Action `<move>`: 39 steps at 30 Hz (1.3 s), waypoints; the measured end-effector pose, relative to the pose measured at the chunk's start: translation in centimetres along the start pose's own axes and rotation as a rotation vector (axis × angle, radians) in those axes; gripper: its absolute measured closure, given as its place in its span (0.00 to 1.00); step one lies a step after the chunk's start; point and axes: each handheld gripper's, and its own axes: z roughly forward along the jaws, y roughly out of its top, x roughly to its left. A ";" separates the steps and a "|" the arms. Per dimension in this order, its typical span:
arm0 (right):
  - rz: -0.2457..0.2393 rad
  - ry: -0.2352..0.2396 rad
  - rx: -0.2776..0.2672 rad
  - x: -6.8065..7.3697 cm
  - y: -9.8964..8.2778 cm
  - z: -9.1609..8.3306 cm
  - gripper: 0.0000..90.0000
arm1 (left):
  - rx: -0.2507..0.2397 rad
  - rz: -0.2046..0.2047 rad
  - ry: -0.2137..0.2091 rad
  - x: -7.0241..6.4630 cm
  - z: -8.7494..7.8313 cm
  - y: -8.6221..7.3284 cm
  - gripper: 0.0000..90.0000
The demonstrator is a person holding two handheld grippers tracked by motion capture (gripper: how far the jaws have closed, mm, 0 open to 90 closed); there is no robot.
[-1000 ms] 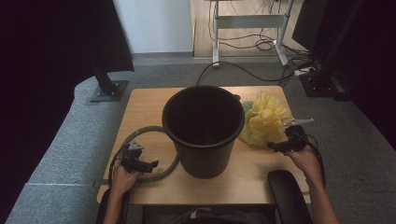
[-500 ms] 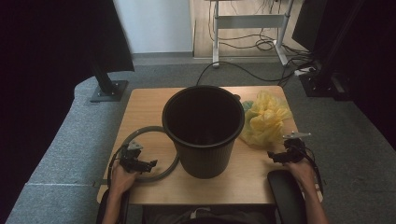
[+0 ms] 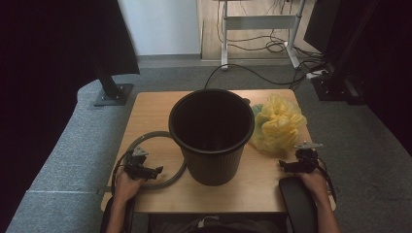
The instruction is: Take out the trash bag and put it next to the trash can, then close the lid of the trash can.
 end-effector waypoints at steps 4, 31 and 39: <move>0.002 -0.003 0.000 0.0 0.0 0.0 0.00 | 0.008 0.000 0.007 0.4 -0.3 0.0 0.00; 0.003 -0.003 0.000 0.1 0.0 0.0 0.00 | 0.022 -0.181 0.146 7.4 -1.2 -1.1 0.00; 0.001 -0.002 0.002 0.1 0.0 0.0 0.00 | 0.052 -0.187 0.169 7.8 0.1 -1.9 0.00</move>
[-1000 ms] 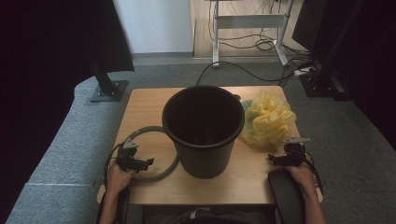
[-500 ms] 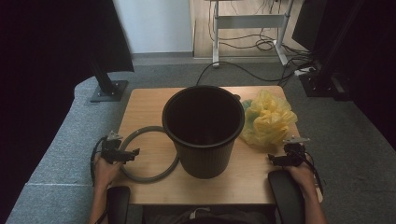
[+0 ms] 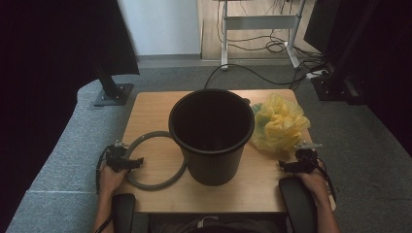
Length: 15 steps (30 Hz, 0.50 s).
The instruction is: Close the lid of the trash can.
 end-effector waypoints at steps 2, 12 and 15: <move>0.000 0.000 0.000 0.0 0.0 0.0 0.00 | -0.010 0.002 0.003 0.1 0.0 -0.1 0.00; -0.001 0.000 0.000 0.0 0.0 0.0 0.00 | -0.069 -0.007 0.006 0.8 -0.4 -0.6 0.15; -0.001 0.001 0.000 0.0 0.0 0.0 0.00 | -0.077 -0.028 0.024 1.1 -0.6 -0.6 0.27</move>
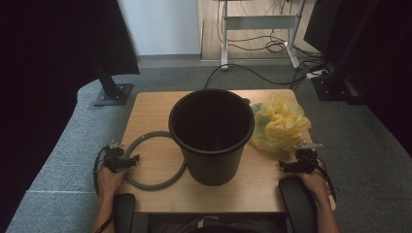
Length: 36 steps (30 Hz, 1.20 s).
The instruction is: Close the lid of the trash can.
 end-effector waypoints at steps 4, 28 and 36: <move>0.000 0.000 0.000 0.0 0.0 0.0 0.00 | 0.000 -0.037 0.025 0.3 -0.3 0.2 0.53; -0.002 0.002 0.001 0.0 0.0 0.0 0.00 | 0.061 -0.115 -0.070 1.6 -0.5 1.5 0.88; -0.005 0.005 0.001 0.1 0.0 0.0 0.00 | 0.057 -0.140 -0.117 2.2 -1.2 1.8 0.88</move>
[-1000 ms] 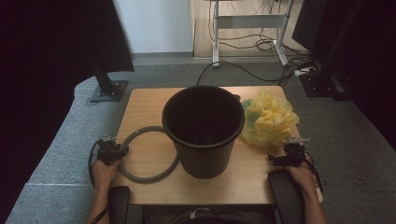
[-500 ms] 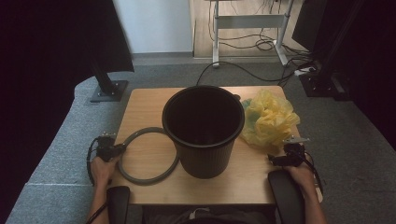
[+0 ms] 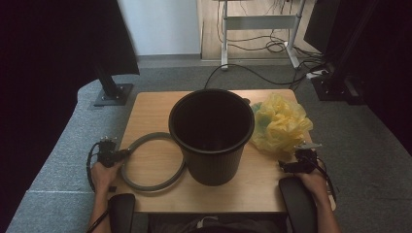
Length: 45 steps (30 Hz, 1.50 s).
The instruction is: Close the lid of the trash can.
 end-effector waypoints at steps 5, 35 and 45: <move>-0.002 0.003 -0.001 0.1 0.0 0.0 0.00 | 0.000 0.002 -0.009 0.1 -0.6 0.4 0.88; -0.004 0.004 -0.001 0.1 0.0 0.0 0.00 | 0.017 0.030 -0.003 0.0 -6.4 4.5 0.87; -0.005 0.005 0.000 0.1 0.0 0.0 0.00 | 0.026 0.042 -0.008 -0.6 -8.2 5.9 0.87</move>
